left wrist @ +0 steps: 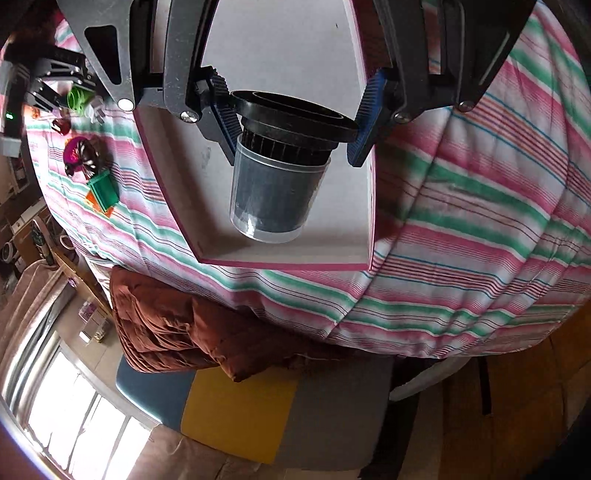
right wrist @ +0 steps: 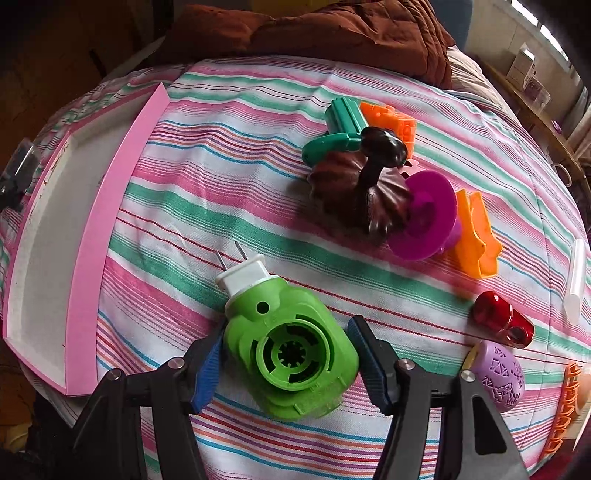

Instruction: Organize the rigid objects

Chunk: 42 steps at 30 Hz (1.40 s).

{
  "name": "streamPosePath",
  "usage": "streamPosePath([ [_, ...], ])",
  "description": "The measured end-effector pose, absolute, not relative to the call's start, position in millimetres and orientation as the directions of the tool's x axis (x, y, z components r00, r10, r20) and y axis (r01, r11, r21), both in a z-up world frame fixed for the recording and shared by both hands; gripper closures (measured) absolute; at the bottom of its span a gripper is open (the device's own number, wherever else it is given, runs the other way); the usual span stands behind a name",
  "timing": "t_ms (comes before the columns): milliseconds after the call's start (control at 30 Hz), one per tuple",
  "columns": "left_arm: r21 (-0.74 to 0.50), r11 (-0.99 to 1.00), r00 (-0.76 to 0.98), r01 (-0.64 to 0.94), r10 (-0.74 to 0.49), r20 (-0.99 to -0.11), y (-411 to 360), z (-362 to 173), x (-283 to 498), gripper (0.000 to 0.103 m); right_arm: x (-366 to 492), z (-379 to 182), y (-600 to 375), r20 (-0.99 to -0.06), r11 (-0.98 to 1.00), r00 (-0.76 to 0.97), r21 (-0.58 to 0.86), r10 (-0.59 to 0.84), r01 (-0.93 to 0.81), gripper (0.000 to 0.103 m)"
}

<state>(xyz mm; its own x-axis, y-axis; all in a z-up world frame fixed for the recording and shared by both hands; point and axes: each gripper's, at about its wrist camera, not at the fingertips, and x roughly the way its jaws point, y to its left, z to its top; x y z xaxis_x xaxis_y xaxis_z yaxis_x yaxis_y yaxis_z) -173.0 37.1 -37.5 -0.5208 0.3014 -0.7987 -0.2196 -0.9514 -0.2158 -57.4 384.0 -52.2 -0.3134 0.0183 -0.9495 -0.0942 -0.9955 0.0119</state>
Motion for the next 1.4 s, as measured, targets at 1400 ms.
streamPosePath([
  [1400,-0.02,-0.958,-0.627,-0.287,0.204,-0.752,53,-22,-47,0.028,-69,-57,397,-0.942,-0.99,-0.336,0.047,0.002,-0.137,0.031],
])
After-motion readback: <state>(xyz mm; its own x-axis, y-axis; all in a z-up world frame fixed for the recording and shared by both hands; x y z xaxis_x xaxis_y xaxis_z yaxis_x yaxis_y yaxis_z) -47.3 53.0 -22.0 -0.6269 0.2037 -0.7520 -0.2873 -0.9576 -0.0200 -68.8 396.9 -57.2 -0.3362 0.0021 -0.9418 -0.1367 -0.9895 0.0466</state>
